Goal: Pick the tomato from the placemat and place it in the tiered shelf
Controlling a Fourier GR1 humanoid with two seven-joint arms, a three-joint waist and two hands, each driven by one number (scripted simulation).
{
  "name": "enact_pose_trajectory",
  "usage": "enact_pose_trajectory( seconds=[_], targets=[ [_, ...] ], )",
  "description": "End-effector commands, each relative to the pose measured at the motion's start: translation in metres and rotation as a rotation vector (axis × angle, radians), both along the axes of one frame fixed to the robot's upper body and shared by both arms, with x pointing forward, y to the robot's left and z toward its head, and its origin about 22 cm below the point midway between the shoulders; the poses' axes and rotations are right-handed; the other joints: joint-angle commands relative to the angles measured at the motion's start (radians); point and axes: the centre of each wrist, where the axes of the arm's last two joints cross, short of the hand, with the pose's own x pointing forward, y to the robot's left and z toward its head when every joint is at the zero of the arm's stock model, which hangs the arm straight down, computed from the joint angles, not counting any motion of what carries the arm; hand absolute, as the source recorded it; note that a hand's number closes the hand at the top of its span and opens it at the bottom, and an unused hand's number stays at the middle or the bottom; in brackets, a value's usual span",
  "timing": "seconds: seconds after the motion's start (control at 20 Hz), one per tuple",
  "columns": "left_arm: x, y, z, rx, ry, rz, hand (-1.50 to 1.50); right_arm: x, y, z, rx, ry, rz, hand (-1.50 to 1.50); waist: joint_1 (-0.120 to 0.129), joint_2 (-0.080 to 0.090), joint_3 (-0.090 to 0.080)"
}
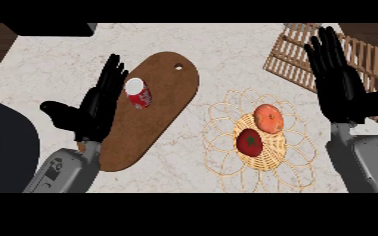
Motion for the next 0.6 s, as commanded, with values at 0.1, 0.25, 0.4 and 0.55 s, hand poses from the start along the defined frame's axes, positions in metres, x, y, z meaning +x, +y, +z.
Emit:
enact_pose_trajectory(
  seconds=[0.1, 0.25, 0.4, 0.55],
  targets=[
    [-0.001, 0.021, -0.021, 0.164, 0.008, 0.018, 0.00, -0.029, -0.007, -0.017, -0.044, 0.121, -0.265, -1.50, -0.028, -0.021, 0.024],
    [-0.009, 0.041, -0.025, 0.326, 0.012, 0.042, 0.00, -0.049, -0.046, -0.048, -0.082, 0.231, -0.554, -1.50, -0.046, -0.025, 0.026],
    [-0.007, 0.038, -0.022, 0.262, 0.024, 0.042, 0.00, -0.068, -0.085, -0.085, -0.245, 0.359, -0.692, 1.50, -0.090, 0.032, 0.000],
    [-0.011, 0.043, -0.026, 0.298, 0.043, 0.034, 0.00, -0.100, -0.088, -0.123, -0.281, 0.368, -1.048, 1.50, -0.074, -0.007, 0.022]
  ],
)
